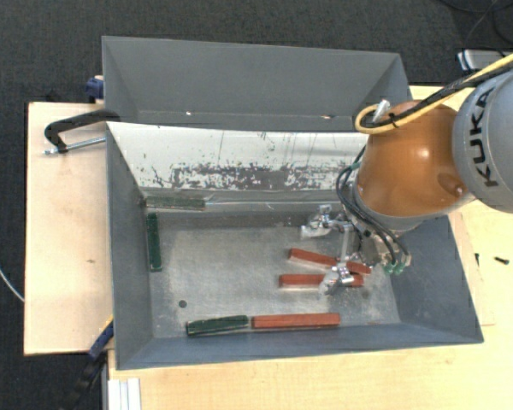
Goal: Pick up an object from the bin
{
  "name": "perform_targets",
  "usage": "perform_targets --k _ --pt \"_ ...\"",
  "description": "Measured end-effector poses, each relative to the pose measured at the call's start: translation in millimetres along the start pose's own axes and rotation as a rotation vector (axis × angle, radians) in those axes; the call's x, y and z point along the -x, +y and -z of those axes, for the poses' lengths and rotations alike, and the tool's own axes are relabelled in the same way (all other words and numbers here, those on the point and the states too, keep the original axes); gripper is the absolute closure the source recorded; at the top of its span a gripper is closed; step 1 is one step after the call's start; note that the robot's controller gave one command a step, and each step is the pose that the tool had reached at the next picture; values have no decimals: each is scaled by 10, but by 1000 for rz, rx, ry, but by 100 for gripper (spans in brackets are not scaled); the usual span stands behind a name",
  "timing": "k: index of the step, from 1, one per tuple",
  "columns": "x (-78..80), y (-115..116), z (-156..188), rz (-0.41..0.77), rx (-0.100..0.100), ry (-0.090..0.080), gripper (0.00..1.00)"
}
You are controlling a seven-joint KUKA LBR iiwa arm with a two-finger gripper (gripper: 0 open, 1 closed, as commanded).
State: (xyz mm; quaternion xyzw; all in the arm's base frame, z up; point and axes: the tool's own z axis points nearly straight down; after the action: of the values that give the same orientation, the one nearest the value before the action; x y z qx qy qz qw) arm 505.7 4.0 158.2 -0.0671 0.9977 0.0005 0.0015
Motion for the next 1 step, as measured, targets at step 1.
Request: perform_targets --k 1 --pt "45 -362 23 -168 0 -3 0"
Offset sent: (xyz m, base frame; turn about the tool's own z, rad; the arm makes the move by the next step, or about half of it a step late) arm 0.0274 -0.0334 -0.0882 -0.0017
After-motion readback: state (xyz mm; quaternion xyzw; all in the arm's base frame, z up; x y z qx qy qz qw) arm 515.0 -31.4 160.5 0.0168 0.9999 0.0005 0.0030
